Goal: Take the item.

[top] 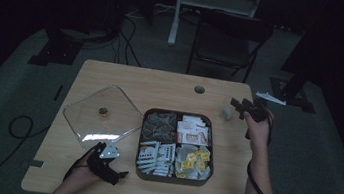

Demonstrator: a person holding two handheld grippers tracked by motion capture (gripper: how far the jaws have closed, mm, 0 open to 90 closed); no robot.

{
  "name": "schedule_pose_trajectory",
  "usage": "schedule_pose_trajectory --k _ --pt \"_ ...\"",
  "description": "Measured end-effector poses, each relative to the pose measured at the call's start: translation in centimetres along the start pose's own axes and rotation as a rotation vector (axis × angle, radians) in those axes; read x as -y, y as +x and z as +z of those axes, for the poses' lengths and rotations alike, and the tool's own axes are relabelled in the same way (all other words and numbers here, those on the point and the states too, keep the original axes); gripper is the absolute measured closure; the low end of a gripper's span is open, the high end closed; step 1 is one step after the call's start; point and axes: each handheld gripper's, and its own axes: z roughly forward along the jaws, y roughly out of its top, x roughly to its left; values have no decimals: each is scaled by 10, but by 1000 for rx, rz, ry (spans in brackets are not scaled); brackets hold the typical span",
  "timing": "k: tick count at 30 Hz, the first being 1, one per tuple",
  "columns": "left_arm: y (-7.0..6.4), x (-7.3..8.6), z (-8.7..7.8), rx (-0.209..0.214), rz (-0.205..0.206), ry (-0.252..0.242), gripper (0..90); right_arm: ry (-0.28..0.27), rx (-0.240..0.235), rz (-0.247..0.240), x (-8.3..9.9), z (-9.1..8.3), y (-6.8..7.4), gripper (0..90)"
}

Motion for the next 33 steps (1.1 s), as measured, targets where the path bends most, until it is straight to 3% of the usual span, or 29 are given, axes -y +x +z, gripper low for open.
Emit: schedule_pose_trajectory --k 13,20,33 --pt "0 0 0 0 0 0 3 -27 -54 -42 9 -16 10 210" --pt "0 0 0 0 0 0 3 -37 -61 -62 16 -27 14 195" --pt "0 0 0 0 0 0 3 -44 -120 -102 38 -45 25 176"
